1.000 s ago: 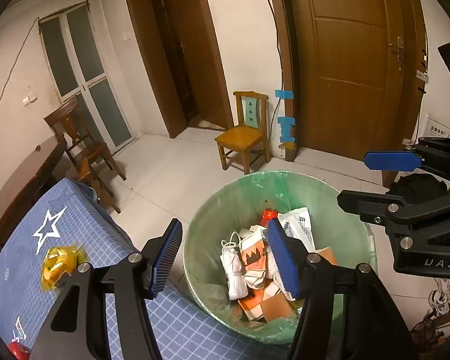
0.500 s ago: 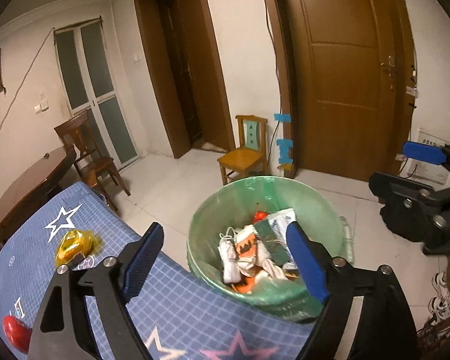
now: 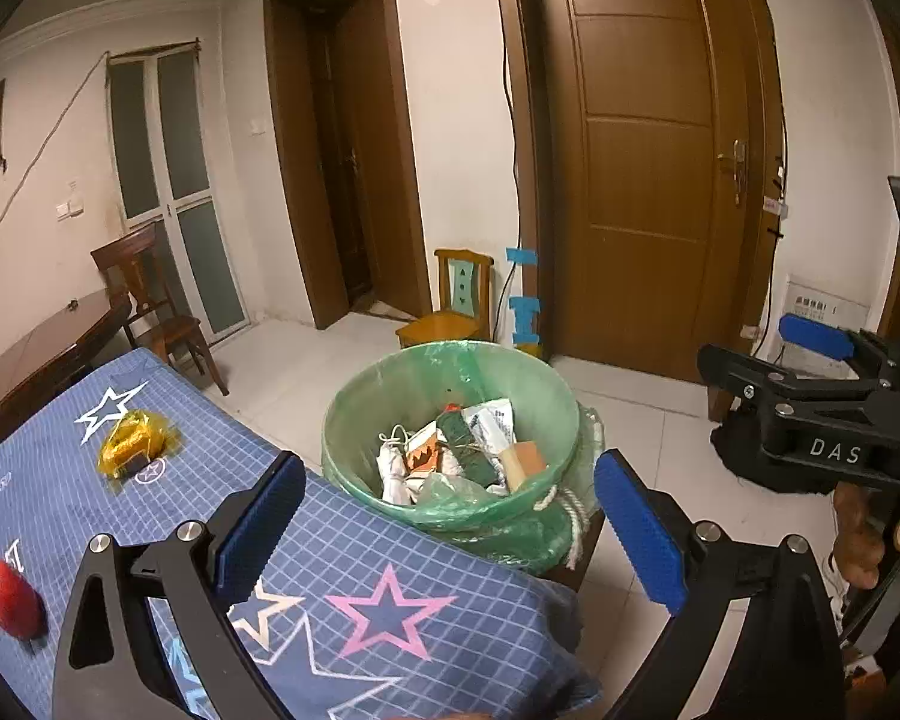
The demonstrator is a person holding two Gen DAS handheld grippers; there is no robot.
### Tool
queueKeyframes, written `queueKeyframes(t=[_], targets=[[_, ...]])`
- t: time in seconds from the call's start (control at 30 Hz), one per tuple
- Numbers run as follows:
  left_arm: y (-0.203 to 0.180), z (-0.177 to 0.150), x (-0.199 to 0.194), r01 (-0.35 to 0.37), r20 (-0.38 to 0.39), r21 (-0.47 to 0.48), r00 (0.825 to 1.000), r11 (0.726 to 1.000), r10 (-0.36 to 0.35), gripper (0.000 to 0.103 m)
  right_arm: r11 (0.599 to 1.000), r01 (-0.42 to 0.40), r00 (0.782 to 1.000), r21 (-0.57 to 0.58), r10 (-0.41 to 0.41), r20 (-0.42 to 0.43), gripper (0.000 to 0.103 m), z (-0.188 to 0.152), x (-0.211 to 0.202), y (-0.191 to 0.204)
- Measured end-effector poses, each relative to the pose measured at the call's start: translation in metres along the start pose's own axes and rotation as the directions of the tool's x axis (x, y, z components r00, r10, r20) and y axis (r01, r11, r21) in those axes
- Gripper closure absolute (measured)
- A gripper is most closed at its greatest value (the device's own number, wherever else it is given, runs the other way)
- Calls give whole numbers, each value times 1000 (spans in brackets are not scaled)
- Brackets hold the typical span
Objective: Collect trash
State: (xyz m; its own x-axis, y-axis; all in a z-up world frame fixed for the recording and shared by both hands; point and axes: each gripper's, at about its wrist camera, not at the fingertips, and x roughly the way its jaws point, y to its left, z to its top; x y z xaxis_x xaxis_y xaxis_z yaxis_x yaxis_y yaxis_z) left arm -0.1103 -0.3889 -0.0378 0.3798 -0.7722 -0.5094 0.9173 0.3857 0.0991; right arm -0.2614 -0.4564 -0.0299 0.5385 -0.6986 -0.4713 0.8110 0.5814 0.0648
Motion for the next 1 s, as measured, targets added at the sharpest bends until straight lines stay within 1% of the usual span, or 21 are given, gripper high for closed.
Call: queueKeyframes(t=[0.13, 0.33, 0.57, 0.73, 0.87, 0.9, 1.0], targets=[[-3, -2, -8, 4, 1, -16, 1000, 1000, -4, 6, 1000, 27, 1000, -11, -27, 12, 6, -3, -5, 3], [-2, 1, -11, 1, 10, -33, 1000, 999, 0, 6, 998, 43, 999, -44, -42, 32, 6, -4, -10, 9], [-4, 0, -8, 34, 14, -41, 999, 999, -33, 6, 997, 54, 998, -47, -52, 35, 6, -7, -9, 8], [-7, 1, -9, 5, 36, -4, 999, 1000, -5, 6, 997, 69, 997, -40, -67, 36, 6, -7, -8, 4], [-6, 2, -7, -5, 39, -8, 999, 1000, 6, 6, 996, 76, 996, -38, -74, 41, 6, -7, -7, 5], [-6, 2, -6, -19, 40, -8, 999, 1000, 19, 6, 996, 77, 996, -39, -75, 42, 6, -7, -7, 5], [-4, 5, -1, -92, 26, -13, 995, 996, 93, 6, 996, 81, 996, -43, -79, 48, 6, -6, -7, 7]])
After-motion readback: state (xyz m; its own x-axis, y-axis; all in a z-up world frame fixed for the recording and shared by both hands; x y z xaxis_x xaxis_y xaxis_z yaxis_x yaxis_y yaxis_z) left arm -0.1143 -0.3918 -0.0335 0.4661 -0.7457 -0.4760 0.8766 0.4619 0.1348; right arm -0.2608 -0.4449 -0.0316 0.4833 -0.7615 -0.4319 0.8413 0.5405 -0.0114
